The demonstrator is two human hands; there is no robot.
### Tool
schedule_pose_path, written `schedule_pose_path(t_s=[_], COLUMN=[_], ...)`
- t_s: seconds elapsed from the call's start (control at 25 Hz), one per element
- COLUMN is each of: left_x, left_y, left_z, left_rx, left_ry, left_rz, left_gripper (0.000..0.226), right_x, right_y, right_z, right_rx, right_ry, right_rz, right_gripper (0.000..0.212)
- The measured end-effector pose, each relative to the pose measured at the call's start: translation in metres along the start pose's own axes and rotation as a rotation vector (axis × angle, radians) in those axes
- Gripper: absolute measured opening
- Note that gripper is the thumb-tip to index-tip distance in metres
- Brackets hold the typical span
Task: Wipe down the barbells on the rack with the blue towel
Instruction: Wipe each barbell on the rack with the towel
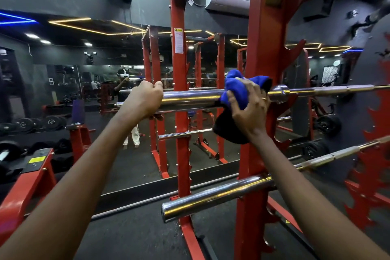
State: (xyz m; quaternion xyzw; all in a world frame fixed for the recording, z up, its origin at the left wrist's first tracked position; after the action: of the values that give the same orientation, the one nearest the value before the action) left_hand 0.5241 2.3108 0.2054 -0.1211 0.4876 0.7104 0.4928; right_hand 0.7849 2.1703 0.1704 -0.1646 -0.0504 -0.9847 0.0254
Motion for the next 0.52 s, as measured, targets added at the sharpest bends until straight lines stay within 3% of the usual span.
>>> schedule_pose_path(t_s=[0.08, 0.16, 0.2, 0.28, 0.4, 0.52], left_x=[-0.001, -0.009, -0.014, -0.012, 0.002, 0.004], left_y=[-0.004, 0.003, 0.007, 0.001, -0.007, -0.014], left_z=[-0.006, -0.016, -0.025, -0.042, -0.041, -0.042], left_rx=[0.061, -0.112, -0.228, -0.284, -0.281, -0.277], left_ry=[0.031, -0.211, -0.404, -0.696, -0.778, -0.773], left_rz=[-0.06, 0.086, 0.169, 0.315, 0.363, 0.27], left_gripper=[0.05, 0.049, 0.047, 0.047, 0.051, 0.049], right_x=[0.02, 0.006, -0.013, -0.059, -0.076, -0.017], right_y=[-0.008, -0.001, 0.005, 0.022, 0.025, 0.005], right_z=[-0.016, -0.013, -0.006, 0.007, 0.009, -0.005], right_rx=[0.07, 0.082, 0.038, -0.117, -0.261, -0.27], right_ry=[0.209, 0.335, 0.307, 0.094, -0.166, -0.132], right_rz=[-0.005, -0.043, -0.044, 0.004, 0.077, 0.192], right_gripper=[0.057, 0.059, 0.058, 0.053, 0.051, 0.045])
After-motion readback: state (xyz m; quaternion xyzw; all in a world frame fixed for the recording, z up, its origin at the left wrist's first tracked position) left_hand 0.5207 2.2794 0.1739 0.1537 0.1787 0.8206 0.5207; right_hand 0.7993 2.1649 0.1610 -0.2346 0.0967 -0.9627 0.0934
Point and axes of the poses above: each hand's wrist, its own z-axis towards the middle knuckle, its own y-axis out of the back of the hand, x = y × z, the point moved 8 cm from there along z, towards the middle knuckle, and after that the axes turned 1 degree about -x, right-handed, at the moved point
